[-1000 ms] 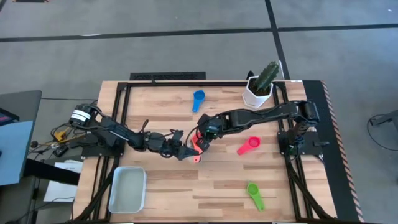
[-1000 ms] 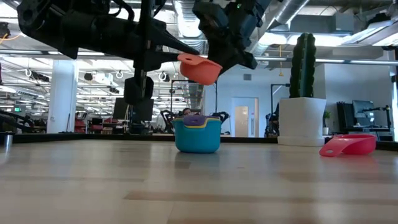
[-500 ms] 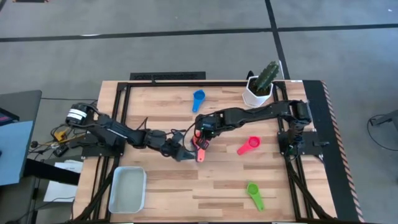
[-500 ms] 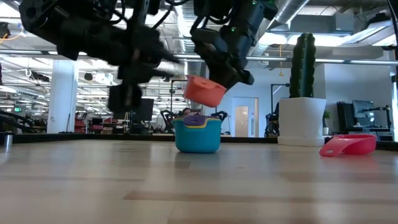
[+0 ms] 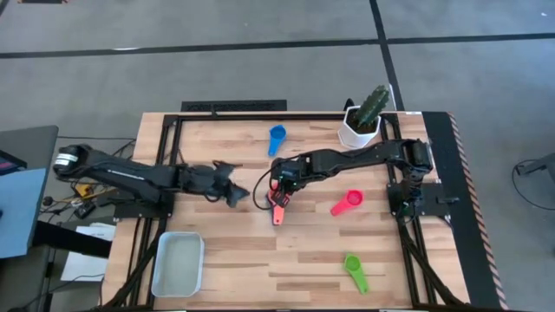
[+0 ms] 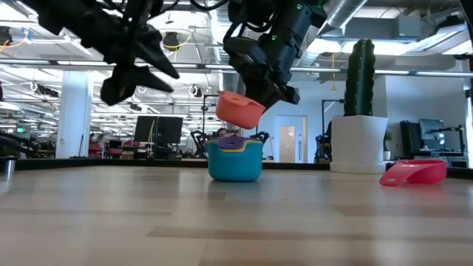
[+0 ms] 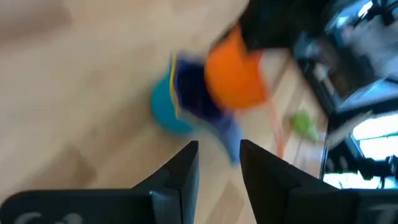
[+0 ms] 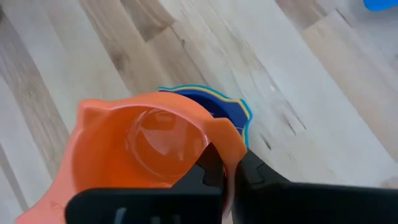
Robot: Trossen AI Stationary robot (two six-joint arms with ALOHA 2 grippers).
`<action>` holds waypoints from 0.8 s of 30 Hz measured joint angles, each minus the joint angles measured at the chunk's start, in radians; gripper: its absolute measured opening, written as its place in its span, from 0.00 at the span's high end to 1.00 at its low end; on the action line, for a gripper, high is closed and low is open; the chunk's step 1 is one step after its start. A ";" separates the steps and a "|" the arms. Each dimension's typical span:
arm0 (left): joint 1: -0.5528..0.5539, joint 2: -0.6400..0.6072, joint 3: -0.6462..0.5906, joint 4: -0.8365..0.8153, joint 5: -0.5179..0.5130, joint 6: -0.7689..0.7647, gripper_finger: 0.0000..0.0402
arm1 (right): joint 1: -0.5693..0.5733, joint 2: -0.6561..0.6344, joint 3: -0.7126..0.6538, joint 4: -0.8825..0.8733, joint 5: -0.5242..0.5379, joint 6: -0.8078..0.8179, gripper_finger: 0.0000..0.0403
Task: Nest measuring cups in basket
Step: Stack the orange measuring cup on top of the dark blue measuring cup
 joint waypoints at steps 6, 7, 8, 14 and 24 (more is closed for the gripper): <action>0.035 -0.130 0.000 -0.032 -0.117 0.135 0.74 | -0.002 0.000 0.000 0.013 -0.019 -0.006 0.96; 0.037 -0.141 0.000 -0.026 -0.132 0.155 0.74 | -0.002 0.000 0.000 0.014 -0.020 -0.006 0.95; 0.041 -0.149 0.001 -0.012 -0.146 0.171 0.74 | -0.002 0.000 0.000 0.014 -0.020 -0.008 0.95; 0.052 -0.189 0.000 -0.021 -0.195 0.217 0.74 | 0.002 0.000 -0.008 0.019 -0.021 -0.011 0.96; 0.054 -0.189 0.000 -0.024 -0.205 0.217 0.74 | -0.008 0.000 -0.008 0.027 0.004 0.010 0.96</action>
